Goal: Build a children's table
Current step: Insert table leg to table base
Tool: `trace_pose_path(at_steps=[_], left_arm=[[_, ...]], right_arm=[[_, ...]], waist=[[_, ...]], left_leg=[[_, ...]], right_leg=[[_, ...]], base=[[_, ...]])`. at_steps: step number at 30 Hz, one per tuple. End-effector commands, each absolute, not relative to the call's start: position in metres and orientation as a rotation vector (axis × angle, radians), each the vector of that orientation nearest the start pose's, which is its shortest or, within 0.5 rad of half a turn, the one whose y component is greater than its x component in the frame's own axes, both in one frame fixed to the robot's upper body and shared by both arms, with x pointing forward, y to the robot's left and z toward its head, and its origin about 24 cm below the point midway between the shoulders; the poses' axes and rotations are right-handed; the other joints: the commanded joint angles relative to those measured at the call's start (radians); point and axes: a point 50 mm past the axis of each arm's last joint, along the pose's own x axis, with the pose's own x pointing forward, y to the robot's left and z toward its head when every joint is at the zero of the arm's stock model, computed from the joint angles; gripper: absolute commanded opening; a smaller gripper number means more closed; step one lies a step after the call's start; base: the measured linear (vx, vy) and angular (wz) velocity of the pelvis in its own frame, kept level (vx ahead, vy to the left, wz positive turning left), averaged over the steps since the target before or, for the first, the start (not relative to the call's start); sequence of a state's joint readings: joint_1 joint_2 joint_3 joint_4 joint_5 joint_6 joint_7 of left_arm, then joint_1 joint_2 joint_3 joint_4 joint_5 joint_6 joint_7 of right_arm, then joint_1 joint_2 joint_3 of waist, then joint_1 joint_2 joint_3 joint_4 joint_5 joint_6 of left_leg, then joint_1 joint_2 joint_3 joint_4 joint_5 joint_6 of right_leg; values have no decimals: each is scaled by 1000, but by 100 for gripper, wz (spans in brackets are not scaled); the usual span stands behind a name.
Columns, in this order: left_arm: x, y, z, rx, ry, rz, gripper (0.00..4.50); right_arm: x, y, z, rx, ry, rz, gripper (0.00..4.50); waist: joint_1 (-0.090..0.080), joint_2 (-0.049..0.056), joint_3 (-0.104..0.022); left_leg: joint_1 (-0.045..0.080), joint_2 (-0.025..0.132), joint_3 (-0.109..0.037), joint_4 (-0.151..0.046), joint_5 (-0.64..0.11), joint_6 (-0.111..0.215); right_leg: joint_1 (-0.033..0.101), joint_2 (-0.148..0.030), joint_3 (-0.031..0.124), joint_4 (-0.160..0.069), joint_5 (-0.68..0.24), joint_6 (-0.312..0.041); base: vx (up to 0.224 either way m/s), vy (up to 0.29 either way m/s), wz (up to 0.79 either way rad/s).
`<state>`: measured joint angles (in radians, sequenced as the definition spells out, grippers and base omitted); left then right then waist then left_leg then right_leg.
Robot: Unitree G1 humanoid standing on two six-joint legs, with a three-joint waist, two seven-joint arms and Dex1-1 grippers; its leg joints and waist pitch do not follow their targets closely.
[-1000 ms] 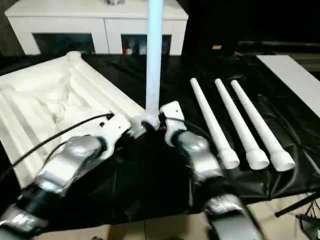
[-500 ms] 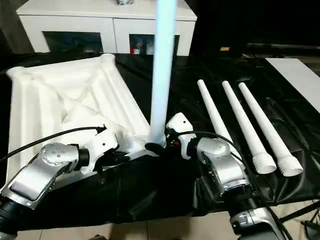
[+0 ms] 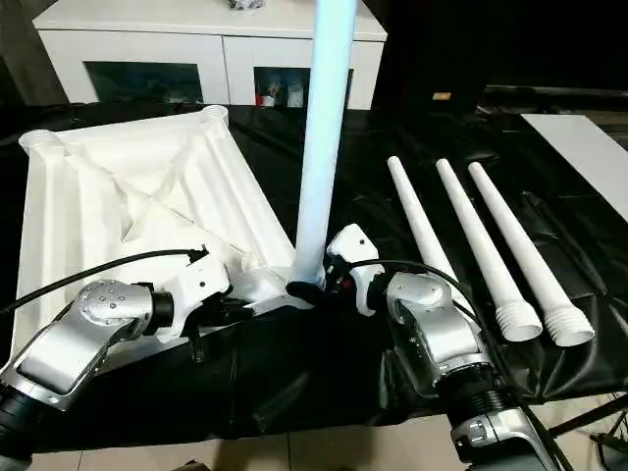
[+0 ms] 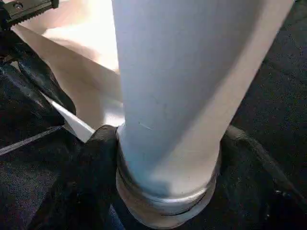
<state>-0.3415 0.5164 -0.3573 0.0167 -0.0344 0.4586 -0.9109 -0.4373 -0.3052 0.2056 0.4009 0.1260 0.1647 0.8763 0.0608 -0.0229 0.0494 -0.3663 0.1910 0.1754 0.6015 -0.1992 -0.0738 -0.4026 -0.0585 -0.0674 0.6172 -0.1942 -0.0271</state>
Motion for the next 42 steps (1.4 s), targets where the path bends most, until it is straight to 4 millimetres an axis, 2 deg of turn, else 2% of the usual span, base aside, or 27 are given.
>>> trace_pose_path(at_steps=[1,4,5,6,7,8,9,12,13,14,15,17,19,20,21,23,26,28,29,30,32,36,37,38,39,40,42], left_arm=[[271,129,66,465,443,-1156,0],[275,126,64,446,447,-1118,0],[284,122,61,433,462,-1029,0],[285,121,61,432,464,-1014,0],[291,118,58,427,476,-952,0],[298,115,57,420,482,-886,0],[300,114,56,417,484,-866,0],[317,100,55,362,491,-698,0],[317,100,55,362,491,-698,0],[321,94,55,353,486,-665,0],[327,84,55,340,468,-633,0],[330,76,57,346,441,-635,0],[330,74,57,352,430,-642,0],[331,75,58,363,422,-637,0],[331,76,58,371,418,-632,0],[331,80,58,385,418,-631,0],[331,86,59,412,412,-637,0],[330,88,58,416,411,-642,0],[328,93,57,420,417,-650,0],[328,94,57,422,418,-651,0],[321,104,57,444,425,-689,0],[308,112,58,467,424,-802,0],[300,117,57,467,446,-865,0],[298,118,57,468,446,-887,0],[286,121,57,464,448,-1007,0],[280,123,58,471,454,-1065,0],[272,125,60,471,461,-1138,0]], right_arm=[[308,-129,43,-173,309,993,273],[315,-129,34,-178,353,853,272],[322,-127,28,-162,370,729,272],[323,-127,27,-159,373,709,272],[327,-125,24,-140,383,629,272],[331,-123,21,-127,395,551,272],[332,-122,20,-124,399,528,272],[340,-109,13,-119,427,355,272],[340,-109,13,-119,427,355,272],[342,-100,13,-105,429,330,272],[344,-83,13,-51,435,302,272],[344,-60,18,59,406,375,272],[345,-54,21,86,391,399,272],[345,-49,24,77,373,445,272],[345,-46,25,61,363,471,328],[347,-47,30,79,337,464,341],[353,-55,36,75,293,424,369],[355,-58,38,78,279,415,386],[357,-66,43,74,246,429,388],[357,-68,44,73,240,431,388],[355,-83,52,35,193,489,388],[345,-104,54,-69,171,598,388],[339,-113,55,-113,176,668,388],[337,-115,55,-120,178,686,388],[328,-123,56,-137,196,783,388],[323,-127,56,-125,215,839,388],[316,-131,57,-92,240,915,388]], waist=[[-2,13,-64],[-6,14,-62],[-11,14,-58],[-17,14,-53],[-19,13,-53],[-24,12,-50],[-24,10,-52],[-30,11,-53],[-30,11,-53],[-27,10,-54],[-28,12,-55],[-28,10,-56],[-25,12,-58],[-23,12,-61],[-23,13,-61],[-22,12,-62],[-31,13,-64],[-31,15,-65],[-29,15,-67],[-28,16,-67],[-22,15,-67],[-17,18,-67],[-20,21,-67],[-18,18,-66],[-19,19,-65],[-17,20,-66],[-20,24,-62]], left_leg=[[13,43,-11,-69,-110,36],[13,42,-10,-70,-120,29],[12,41,-12,-74,-146,14],[17,39,-11,-76,-188,-7],[19,38,-13,-76,-209,-17],[21,37,-14,-77,-243,-31],[24,37,-18,-76,-269,-34],[23,33,-17,-75,-258,-34],[23,33,-17,-75,-258,-34],[23,33,-17,-73,-261,-31],[20,31,-17,-74,-259,-28],[24,33,-19,-74,-275,-25],[19,34,-19,-75,-260,-19],[15,36,-18,-76,-231,-12],[13,36,-17,-76,-212,-6],[11,35,-16,-74,-201,2],[1,35,-20,-76,-193,9],[5,35,-17,-71,-178,14],[7,36,-16,-70,-167,16],[4,38,-14,-69,-129,30],[2,41,-15,-68,-108,47],[7,43,-13,-69,-93,59],[8,42,-12,-68,-95,58],[6,43,-12,-68,-98,61],[7,43,-12,-69,-108,63],[7,45,-13,-69,-113,65],[11,45,-13,-73,-132,70]], right_leg=[[58,-77,55,-55,-21,-238],[56,-78,56,-58,-40,-239],[56,-77,55,-62,-88,-233],[51,-78,56,-71,-164,-223],[51,-79,56,-75,-204,-215],[47,-81,57,-83,-283,-196],[50,-84,56,-90,-343,-170],[43,-80,56,-91,-337,-153],[43,-80,56,-91,-337,-153],[42,-80,55,-93,-340,-146],[41,-81,56,-92,-338,-142],[40,-81,54,-95,-346,-138],[43,-81,54,-91,-312,-136],[46,-80,53,-83,-241,-151],[48,-80,54,-79,-206,-160],[51,-82,54,-77,-188,-169],[57,-84,52,-75,-195,-169],[53,-83,53,-75,-175,-180],[53,-83,54,-72,-154,-185],[54,-80,53,-64,-83,-207],[59,-81,52,-60,-40,-212],[58,-78,52,-56,-8,-227],[56,-78,52,-56,-6,-231],[59,-78,53,-57,-5,-233],[58,-79,53,-59,-15,-236],[61,-79,53,-58,-18,-233],[57,-75,53,-61,-23,-241]], base=[[0,0,0],[0,0,0],[0,0,0],[0,0,0],[0,0,0],[0,0,0],[0,0,0],[0,0,0],[0,0,0],[0,0,0],[0,0,0],[0,0,0],[0,0,0],[0,0,0],[0,0,0],[0,0,0],[0,0,0],[0,0,0],[0,0,0],[0,0,0],[0,0,0],[0,0,0],[0,0,0],[0,0,0],[0,0,0],[0,0,0],[0,0,0]])
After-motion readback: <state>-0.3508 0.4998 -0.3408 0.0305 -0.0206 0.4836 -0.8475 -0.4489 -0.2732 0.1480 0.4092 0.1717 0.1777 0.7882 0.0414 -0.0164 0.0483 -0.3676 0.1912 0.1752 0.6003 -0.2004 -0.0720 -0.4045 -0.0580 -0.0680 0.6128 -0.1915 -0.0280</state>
